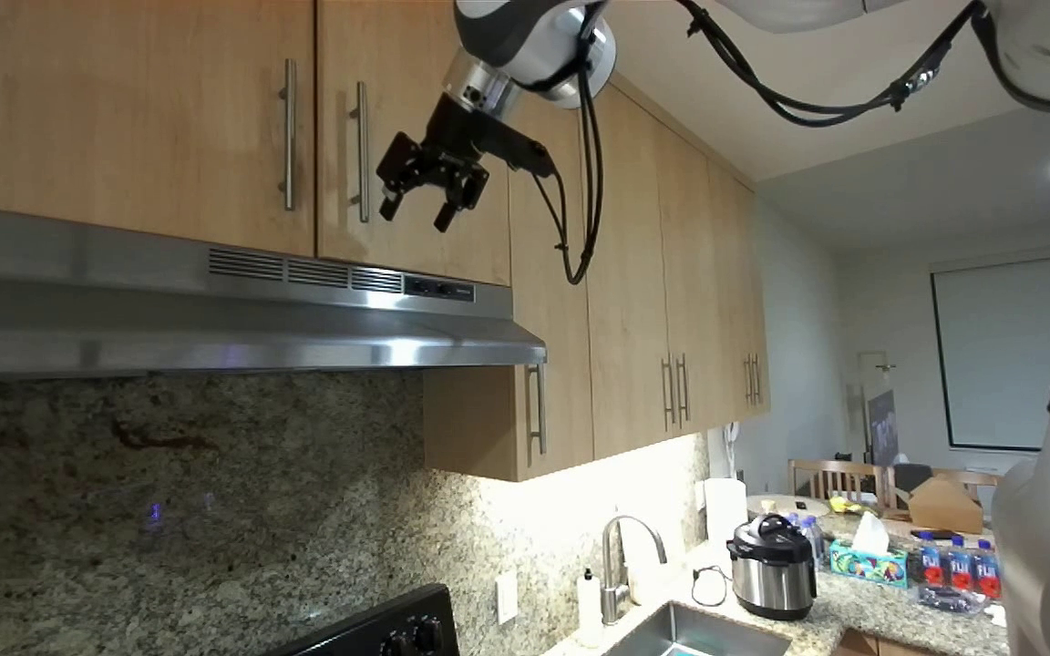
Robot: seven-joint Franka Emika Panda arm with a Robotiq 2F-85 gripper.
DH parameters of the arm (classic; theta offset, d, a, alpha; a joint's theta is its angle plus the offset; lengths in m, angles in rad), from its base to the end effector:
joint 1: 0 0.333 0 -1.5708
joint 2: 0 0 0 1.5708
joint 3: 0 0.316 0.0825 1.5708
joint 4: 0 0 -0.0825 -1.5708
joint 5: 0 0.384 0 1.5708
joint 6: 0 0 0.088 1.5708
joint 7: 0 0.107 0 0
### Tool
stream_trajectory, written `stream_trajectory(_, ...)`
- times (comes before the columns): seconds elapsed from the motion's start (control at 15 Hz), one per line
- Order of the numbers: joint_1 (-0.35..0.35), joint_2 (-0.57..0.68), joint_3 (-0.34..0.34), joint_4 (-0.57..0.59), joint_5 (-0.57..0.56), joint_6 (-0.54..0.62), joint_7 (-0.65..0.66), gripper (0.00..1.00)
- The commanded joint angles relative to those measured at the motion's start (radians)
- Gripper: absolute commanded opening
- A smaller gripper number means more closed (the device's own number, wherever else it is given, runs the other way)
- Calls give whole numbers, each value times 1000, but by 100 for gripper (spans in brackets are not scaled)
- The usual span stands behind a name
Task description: Close the cupboard completely
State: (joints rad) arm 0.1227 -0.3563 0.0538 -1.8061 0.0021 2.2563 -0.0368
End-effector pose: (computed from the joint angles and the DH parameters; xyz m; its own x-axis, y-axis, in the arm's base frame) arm 0.4681 0.0903 0.7753 0.6731 0.1674 0.7203 0.1974 -0.9794 0.0432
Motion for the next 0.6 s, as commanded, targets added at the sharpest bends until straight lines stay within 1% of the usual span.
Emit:
stream_trajectory(0.0,9,36,-12,52,39,-77,-76,100)
stream_trajectory(0.07,8,42,-11,61,35,-94,-81,100)
stream_trajectory(0.13,-11,20,9,24,5,-56,-23,100)
stream_trajectory(0.53,-12,27,10,30,5,-60,-24,100)
